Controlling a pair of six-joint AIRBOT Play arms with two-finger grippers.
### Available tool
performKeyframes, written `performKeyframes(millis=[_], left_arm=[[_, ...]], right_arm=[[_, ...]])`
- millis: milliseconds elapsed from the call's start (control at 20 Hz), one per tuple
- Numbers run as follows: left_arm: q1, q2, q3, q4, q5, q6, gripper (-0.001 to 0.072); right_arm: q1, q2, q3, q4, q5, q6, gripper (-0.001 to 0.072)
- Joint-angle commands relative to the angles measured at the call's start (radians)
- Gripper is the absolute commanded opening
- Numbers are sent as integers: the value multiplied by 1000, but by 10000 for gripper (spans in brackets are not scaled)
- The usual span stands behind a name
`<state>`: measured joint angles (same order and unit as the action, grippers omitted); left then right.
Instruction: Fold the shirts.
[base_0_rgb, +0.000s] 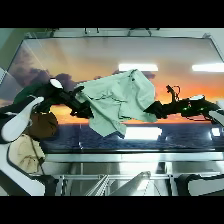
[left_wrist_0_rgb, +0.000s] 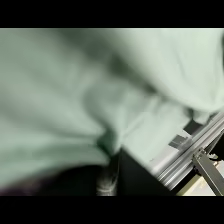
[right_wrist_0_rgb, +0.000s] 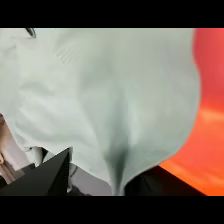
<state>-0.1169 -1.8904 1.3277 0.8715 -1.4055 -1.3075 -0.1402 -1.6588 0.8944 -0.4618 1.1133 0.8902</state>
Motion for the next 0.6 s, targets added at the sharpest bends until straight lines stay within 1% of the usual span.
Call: performKeyframes(millis=[0, 50, 150, 300, 350, 450, 500, 550], left_arm=[[-59, -72, 108, -5, -88, 26, 12], [-59, -69, 119, 3, -112, 26, 11], [-38, -44, 127, 53, -153, 23, 10], [30, 51, 127, 153, -223, -6, 10], [60, 97, 127, 156, -238, -10, 10], [120, 216, 128, 143, -244, -11, 10], [149, 283, 128, 109, -245, -6, 13], [179, 355, 129, 44, -244, 4, 20]], right_arm=[[-18, -6, 2, 47, 54, -33, 154], [-41, -3, 4, 47, 85, -34, 83], [-107, 23, 6, 47, 147, -42, 23], [-234, 105, 6, 40, 222, -37, 23], [-282, 146, 6, 40, 240, -27, 23], [-365, 236, 6, 51, 282, -6, 23], [-402, 292, 6, 96, 322, -3, 23], [-430, 348, 7, 171, 368, -4, 23]])
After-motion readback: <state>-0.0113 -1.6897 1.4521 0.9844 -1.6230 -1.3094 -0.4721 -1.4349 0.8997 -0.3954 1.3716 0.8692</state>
